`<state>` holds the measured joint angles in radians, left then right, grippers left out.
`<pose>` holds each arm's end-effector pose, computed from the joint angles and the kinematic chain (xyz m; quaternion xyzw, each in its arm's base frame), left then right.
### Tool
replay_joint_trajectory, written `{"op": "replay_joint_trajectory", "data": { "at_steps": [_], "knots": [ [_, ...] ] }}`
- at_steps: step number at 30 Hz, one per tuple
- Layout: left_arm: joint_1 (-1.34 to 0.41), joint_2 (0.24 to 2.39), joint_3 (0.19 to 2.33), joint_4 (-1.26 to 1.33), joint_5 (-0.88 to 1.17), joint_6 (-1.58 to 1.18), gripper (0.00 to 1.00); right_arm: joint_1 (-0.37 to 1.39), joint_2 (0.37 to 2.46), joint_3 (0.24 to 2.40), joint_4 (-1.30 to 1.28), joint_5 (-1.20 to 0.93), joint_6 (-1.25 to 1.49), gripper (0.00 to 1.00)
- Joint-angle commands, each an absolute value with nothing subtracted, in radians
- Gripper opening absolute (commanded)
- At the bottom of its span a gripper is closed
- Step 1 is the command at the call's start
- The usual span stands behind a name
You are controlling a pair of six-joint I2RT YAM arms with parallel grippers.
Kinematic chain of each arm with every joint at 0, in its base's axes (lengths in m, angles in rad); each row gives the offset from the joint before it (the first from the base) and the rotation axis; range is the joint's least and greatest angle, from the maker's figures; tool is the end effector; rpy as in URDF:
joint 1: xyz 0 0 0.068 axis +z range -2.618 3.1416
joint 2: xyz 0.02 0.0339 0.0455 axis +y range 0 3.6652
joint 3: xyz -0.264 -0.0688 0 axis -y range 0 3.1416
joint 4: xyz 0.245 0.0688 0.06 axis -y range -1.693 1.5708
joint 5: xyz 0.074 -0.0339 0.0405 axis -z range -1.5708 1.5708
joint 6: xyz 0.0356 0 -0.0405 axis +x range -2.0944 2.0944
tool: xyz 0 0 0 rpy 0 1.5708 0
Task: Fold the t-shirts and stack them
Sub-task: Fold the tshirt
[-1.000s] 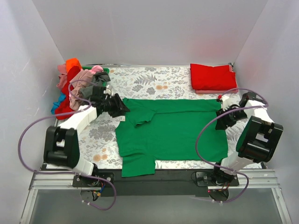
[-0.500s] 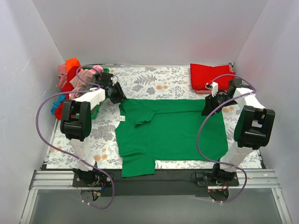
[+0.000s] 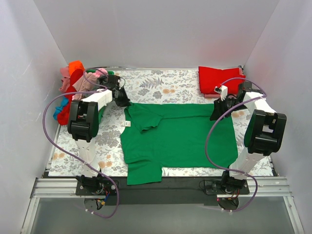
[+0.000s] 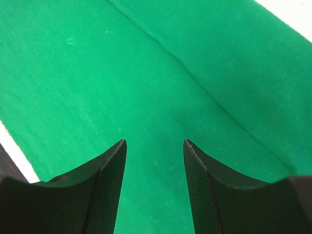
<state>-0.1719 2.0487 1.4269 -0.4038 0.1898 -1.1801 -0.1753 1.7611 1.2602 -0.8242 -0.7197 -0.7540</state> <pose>0.4245 -0.0805 0.1608 -0.4408 0.8518 -0.2389 0.1520 0.3371 -0.0359 0.2100 -0.3064 0.8780 0.2610 0.2591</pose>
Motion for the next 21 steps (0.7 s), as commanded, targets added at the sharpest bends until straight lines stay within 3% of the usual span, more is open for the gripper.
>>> {"op": "replay_joint_trajectory", "data": {
  "at_steps": [1,14,18,21],
  "knots": [
    [-0.157,2.052,1.48,-0.408,0.164,-1.19,0.0,-0.173,1.756,1.244,-0.795,-0.719,-0.735,0.57],
    [-0.064,2.031,1.411,-0.408,0.132,-1.42,0.0,-0.173,1.778,1.201,-0.696,-0.62,-0.667,0.57],
    [-0.055,2.031,1.433,-0.397,0.188,-1.378,0.15,-0.173,1.781,1.2,-0.687,-0.594,-0.667,0.57],
    [-0.054,2.013,1.456,-0.397,0.183,-1.338,0.2,-0.173,1.79,1.223,-0.68,-0.578,-0.655,0.57]
  ]
}}
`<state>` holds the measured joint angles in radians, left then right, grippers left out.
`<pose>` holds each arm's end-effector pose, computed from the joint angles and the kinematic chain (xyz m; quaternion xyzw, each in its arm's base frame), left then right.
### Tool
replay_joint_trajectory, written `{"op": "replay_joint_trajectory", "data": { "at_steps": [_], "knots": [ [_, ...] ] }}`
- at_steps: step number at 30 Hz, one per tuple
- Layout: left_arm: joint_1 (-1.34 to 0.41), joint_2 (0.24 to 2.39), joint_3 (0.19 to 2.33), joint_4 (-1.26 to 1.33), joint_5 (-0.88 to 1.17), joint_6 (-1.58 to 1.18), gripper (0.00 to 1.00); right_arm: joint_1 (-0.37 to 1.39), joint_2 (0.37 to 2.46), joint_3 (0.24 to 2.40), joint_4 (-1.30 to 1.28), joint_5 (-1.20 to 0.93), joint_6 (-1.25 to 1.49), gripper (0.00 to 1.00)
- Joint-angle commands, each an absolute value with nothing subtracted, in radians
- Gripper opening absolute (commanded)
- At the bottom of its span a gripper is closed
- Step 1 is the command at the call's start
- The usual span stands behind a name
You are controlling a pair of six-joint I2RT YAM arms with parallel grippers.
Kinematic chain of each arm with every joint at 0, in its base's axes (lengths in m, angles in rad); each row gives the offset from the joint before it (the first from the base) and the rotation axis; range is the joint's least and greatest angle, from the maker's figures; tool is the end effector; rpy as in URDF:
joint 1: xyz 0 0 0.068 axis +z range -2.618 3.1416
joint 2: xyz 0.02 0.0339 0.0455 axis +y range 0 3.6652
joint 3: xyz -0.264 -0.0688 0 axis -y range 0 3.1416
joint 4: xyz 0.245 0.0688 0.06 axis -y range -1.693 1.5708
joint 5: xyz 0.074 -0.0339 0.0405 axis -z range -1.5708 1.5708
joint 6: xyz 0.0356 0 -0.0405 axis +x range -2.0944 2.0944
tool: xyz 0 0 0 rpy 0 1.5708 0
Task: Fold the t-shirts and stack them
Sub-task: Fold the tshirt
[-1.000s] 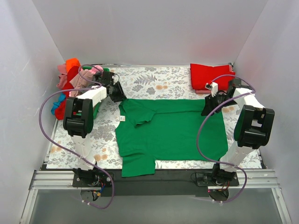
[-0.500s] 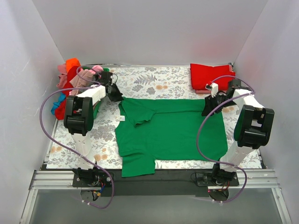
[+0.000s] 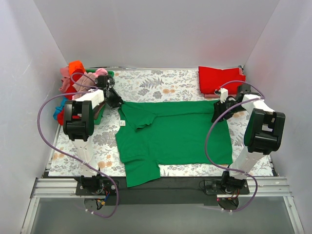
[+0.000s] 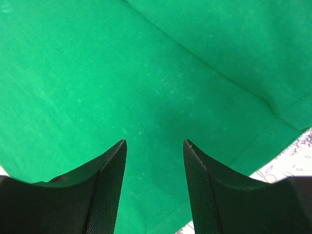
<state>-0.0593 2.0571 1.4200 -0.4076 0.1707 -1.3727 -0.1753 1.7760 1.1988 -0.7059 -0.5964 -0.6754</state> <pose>0.4297 -0.0316 0.1550 -0.5698 0.7755 -0.2322 0.1414 0.3395 -0.0398 0.1893 -0.2749 0.9062 0.2083 0.2448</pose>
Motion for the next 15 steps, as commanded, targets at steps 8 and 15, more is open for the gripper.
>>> {"op": "replay_joint_trajectory", "data": {
  "at_steps": [8,15],
  "knots": [
    [-0.052,1.861,1.43,-0.332,0.181,-1.226,0.33,-0.172,1.858,1.359,-0.594,-0.523,-0.531,0.57],
    [-0.052,1.565,1.191,-0.183,0.303,-1.147,0.48,-0.108,1.869,1.404,-0.698,-0.726,-0.67,0.56]
  ]
}}
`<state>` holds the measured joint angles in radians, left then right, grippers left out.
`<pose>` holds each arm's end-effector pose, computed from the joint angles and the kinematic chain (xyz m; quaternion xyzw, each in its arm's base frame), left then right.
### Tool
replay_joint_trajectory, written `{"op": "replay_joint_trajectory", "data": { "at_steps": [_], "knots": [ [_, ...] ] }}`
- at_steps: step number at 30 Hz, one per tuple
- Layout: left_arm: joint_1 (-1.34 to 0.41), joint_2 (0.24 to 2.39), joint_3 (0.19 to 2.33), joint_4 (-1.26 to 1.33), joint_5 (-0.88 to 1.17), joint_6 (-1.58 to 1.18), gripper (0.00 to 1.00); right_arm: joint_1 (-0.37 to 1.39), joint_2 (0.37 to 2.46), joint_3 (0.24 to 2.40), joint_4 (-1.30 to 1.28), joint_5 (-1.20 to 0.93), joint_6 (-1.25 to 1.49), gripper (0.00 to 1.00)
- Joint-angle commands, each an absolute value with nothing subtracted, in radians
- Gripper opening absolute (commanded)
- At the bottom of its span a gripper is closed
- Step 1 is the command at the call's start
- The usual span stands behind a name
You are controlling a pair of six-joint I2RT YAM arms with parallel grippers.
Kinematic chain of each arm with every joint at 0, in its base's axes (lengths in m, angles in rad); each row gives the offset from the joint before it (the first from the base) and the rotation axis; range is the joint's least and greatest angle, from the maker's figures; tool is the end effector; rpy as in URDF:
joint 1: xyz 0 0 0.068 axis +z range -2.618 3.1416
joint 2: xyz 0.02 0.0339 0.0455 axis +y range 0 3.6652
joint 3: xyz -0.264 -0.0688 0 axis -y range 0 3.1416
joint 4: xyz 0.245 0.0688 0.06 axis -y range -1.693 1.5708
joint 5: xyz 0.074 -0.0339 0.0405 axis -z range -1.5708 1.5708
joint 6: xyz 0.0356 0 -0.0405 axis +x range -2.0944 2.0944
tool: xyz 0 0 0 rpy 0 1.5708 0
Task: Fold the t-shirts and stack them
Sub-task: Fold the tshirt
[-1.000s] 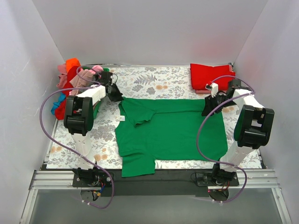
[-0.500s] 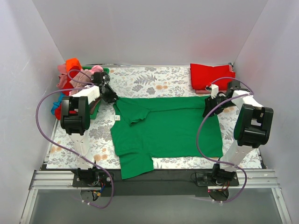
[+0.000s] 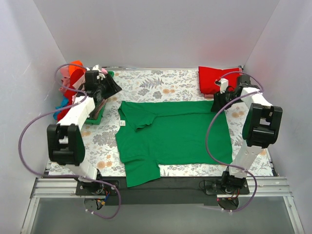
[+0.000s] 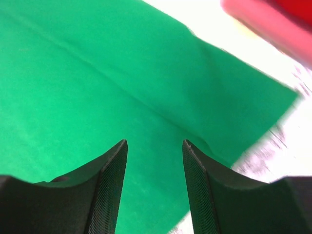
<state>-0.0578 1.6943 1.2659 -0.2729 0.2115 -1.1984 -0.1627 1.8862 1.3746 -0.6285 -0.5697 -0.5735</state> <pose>0.3824 -0.0296 0.2581 -0.4495 0.7832 -0.3236 0.2826 0.3863 -0.0440 0.2024 -0.2500 0.9056 0.1823 0.2901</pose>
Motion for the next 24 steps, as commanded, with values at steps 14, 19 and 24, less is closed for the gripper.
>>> {"op": "replay_joint_trajectory", "data": {
  "at_steps": [14,19,24],
  "knots": [
    [-0.454,1.417,0.973,-0.293,0.361,-0.669,0.52,0.281,1.74,1.372,-0.816,-0.799,-0.859,0.59],
    [-0.581,1.529,1.019,-0.318,0.158,-0.608,0.52,0.126,1.668,1.238,-0.784,-0.86,-0.845,0.59],
    [-0.659,1.633,1.074,-0.293,-0.098,-0.575,0.51,0.035,1.612,1.103,-0.738,-0.934,-0.836,0.59]
  ]
}}
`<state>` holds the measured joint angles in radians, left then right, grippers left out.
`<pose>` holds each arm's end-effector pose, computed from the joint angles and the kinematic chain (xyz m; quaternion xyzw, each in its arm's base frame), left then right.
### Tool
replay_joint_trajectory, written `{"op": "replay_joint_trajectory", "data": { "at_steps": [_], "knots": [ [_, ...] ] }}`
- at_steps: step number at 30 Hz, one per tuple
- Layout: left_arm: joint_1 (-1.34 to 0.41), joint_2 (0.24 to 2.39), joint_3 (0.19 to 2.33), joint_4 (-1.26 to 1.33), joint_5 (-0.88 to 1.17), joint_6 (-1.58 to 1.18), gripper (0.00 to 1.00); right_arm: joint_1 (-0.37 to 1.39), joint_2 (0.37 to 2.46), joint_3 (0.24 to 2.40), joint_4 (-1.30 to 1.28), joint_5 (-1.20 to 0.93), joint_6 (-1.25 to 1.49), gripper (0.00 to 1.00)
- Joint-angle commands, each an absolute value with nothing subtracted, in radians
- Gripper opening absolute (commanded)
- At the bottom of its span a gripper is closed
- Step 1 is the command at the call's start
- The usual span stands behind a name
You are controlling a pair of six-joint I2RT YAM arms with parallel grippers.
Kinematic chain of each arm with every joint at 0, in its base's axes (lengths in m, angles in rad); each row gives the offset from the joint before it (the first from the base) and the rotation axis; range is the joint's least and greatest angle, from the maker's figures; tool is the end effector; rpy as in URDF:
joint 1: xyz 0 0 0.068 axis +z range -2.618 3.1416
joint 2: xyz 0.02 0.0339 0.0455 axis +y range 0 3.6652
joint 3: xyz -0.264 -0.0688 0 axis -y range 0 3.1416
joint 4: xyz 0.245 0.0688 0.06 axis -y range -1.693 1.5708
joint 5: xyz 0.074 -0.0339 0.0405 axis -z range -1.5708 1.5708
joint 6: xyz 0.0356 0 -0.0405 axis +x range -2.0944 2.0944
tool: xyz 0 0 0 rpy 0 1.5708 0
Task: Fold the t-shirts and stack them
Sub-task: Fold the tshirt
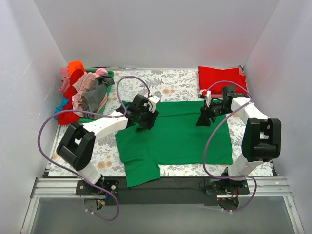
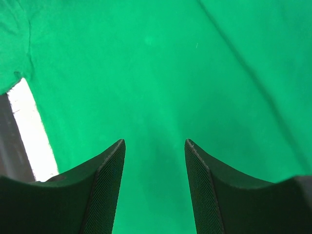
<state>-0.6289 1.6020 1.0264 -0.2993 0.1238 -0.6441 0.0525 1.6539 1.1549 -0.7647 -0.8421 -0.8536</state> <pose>0.2695 -0.2015 0.2104 0.0140 0.9384 -0.2490 0.2391 0.3135 0.0431 0.2189 -0.4510 0.7836 0.3175 0.2860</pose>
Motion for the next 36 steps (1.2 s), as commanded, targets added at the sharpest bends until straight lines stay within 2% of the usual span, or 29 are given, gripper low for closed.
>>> {"op": "replay_joint_trajectory", "data": {
  "at_steps": [1,9,12,16,20,28,32,36],
  "knots": [
    [-0.664,1.661,1.092,-0.285,-0.124,-0.575,0.51,0.026,1.611,1.1,-0.732,-0.933,-0.836,0.59],
    [-0.68,1.789,1.161,-0.268,-0.225,-0.551,0.47,0.011,1.611,1.085,-0.732,-0.949,-0.836,0.59],
    [-0.683,1.816,1.177,-0.265,-0.274,-0.551,0.4,0.011,1.614,1.081,-0.732,-0.954,-0.838,0.59],
    [-0.684,1.839,1.187,-0.261,-0.299,-0.542,0.22,0.009,1.614,1.08,-0.733,-0.962,-0.838,0.59],
    [-0.683,1.836,1.2,-0.262,-0.31,-0.546,0.11,-0.017,1.612,1.077,-0.735,-0.966,-0.839,0.59],
    [-0.673,1.812,1.258,-0.291,-0.264,-0.567,0.09,-0.023,1.617,1.075,-0.733,-0.965,-0.841,0.59],
    [-0.611,1.799,1.316,-0.38,-0.024,-0.632,0.1,-0.025,1.623,1.071,-0.733,-0.965,-0.842,0.59],
    [-0.552,1.807,1.354,-0.466,0.248,-0.67,0.23,-0.025,1.631,1.071,-0.733,-0.963,-0.844,0.59]
  ]
}}
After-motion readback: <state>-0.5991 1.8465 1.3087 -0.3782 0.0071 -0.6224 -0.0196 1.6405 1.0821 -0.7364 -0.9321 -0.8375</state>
